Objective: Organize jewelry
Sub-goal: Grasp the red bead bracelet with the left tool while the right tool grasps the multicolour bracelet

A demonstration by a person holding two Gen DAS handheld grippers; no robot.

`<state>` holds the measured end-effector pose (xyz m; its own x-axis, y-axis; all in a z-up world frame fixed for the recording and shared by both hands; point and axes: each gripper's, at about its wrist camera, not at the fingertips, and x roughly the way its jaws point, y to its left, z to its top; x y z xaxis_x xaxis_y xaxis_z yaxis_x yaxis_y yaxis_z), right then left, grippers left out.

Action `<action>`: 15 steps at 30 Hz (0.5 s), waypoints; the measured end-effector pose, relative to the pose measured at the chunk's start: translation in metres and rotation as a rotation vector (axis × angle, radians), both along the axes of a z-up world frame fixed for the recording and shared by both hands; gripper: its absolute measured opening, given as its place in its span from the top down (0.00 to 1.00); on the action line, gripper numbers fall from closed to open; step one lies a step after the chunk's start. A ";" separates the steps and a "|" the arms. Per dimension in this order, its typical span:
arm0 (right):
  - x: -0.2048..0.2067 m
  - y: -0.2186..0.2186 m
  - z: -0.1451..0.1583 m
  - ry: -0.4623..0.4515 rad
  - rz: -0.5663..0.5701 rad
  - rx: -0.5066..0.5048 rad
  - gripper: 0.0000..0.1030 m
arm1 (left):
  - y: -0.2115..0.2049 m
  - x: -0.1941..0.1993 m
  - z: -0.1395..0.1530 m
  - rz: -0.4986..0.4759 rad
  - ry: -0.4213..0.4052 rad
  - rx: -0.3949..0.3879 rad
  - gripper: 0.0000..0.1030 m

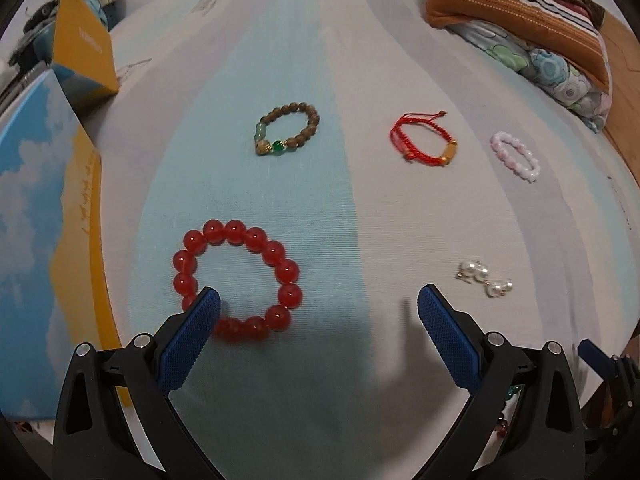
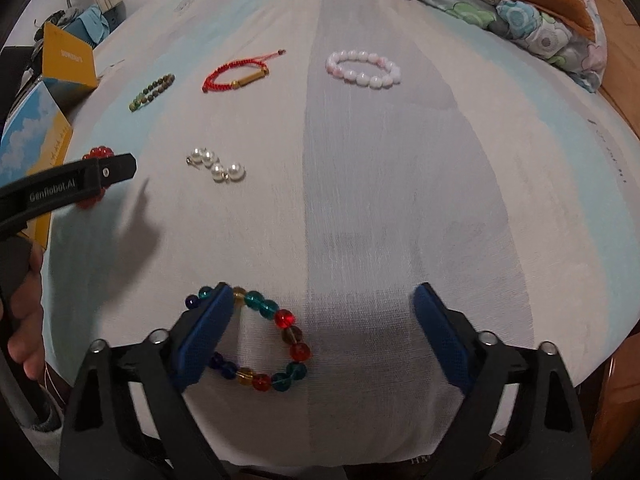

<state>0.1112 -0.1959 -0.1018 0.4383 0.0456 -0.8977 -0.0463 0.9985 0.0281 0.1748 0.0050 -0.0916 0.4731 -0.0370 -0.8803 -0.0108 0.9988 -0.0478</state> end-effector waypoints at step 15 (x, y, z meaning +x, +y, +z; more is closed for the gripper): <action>0.000 0.010 -0.007 0.019 0.048 0.004 0.57 | 0.001 0.009 -0.018 -0.031 0.050 0.010 0.20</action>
